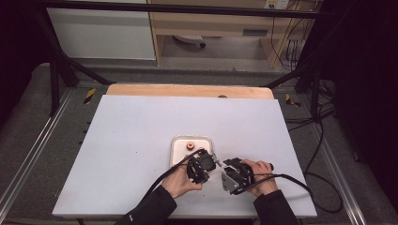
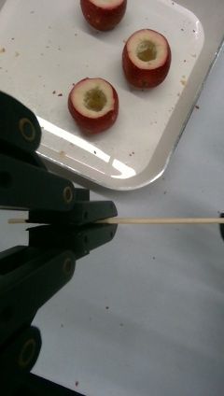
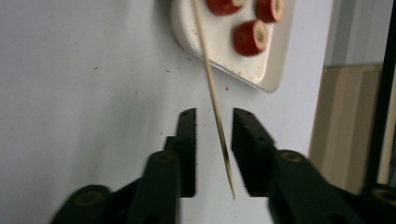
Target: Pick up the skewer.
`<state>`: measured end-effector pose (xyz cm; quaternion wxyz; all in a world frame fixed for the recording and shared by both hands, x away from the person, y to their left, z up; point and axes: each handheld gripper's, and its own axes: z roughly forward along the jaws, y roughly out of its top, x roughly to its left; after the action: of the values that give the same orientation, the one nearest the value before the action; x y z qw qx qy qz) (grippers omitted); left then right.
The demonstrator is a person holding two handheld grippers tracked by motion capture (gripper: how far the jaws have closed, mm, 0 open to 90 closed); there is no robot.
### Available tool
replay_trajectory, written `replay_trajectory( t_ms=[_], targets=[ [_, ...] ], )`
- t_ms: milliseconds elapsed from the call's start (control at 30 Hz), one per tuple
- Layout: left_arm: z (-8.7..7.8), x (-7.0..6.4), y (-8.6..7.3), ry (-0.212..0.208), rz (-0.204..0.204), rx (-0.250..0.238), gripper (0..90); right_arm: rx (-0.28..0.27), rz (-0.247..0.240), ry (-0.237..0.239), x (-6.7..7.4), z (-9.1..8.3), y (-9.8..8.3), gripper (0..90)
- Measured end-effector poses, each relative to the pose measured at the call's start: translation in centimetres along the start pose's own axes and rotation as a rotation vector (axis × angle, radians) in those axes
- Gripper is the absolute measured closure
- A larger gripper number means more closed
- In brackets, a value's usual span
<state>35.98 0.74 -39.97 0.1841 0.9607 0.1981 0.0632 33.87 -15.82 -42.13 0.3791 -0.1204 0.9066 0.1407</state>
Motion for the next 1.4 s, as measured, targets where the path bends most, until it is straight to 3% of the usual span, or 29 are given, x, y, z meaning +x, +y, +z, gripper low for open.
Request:
replay_trajectory(
  t_ms=[67, 100, 200, 367, 500, 633, 667, 700, 767, 800, 867, 900, 1033, 1400],
  targets=[
    [-0.1, 0.0, -0.5, 0.013, -0.009, -0.009, 88.5, -0.008, 0.087, 0.009, -0.4, -0.1, -0.5, 55.4],
    [-0.1, 0.0, -0.7, 0.015, -0.011, -0.018, 88.5, -0.017, 0.15, 0.011, -0.3, -0.1, -0.9, 53.2],
    [-0.3, 0.1, -1.2, 0.025, -0.021, -0.029, 88.5, -0.04, 0.279, 0.018, -0.6, -0.3, -1.9, 46.6],
    [-0.6, 0.1, -2.4, 0.026, -0.052, -0.082, 88.4, -0.059, 0.55, 0.038, -0.9, -0.4, -3.5, 33.7],
    [-1.2, 0.3, -3.8, 0.036, -0.108, -0.152, 88.4, -0.065, 0.679, 0.06, -0.8, -0.3, -4.6, 29.0],
    [-1.7, 0.3, -4.6, 0.052, -0.139, -0.2, 88.4, -0.064, 0.8, 0.093, -0.7, -0.2, -5.4, 23.9],
    [-1.8, 0.3, -4.9, 0.054, -0.152, -0.22, 88.4, -0.064, 0.8, 0.093, -0.7, -0.2, -5.4, 23.9],
    [-2.0, 0.3, -5.2, 0.058, -0.163, -0.238, 88.4, -0.062, 0.858, 0.11, -0.6, -0.2, -5.7, 21.3],
    [-2.1, 0.3, -5.9, 0.075, -0.195, -0.279, 88.4, -0.06, 0.917, 0.13, -0.5, -0.1, -5.9, 19.1],
    [-2.2, 0.3, -6.3, 0.073, -0.21, -0.297, 88.4, -0.06, 0.917, 0.13, -0.5, -0.1, -5.9, 19.1],
    [-2.2, 0.3, -7.1, 0.078, -0.239, -0.337, 88.4, -0.061, 0.977, 0.154, -0.5, -0.1, -6.2, 15.8],
    [-2.2, 0.3, -7.5, 0.081, -0.246, -0.352, 88.4, -0.061, 0.977, 0.154, -0.5, -0.1, -6.2, 15.8],
    [-2.0, 0.1, -8.8, 0.101, -0.292, -0.411, 88.4, -0.039, 1.059, 0.186, -0.6, 0.2, -6.2, 9.2],
    [-1.7, -0.1, -12.0, 0.11, -0.385, -0.501, 88.4, -0.067, 1.183, 0.239, -1.5, 0.2, -5.8, 2.2]
  ],
)
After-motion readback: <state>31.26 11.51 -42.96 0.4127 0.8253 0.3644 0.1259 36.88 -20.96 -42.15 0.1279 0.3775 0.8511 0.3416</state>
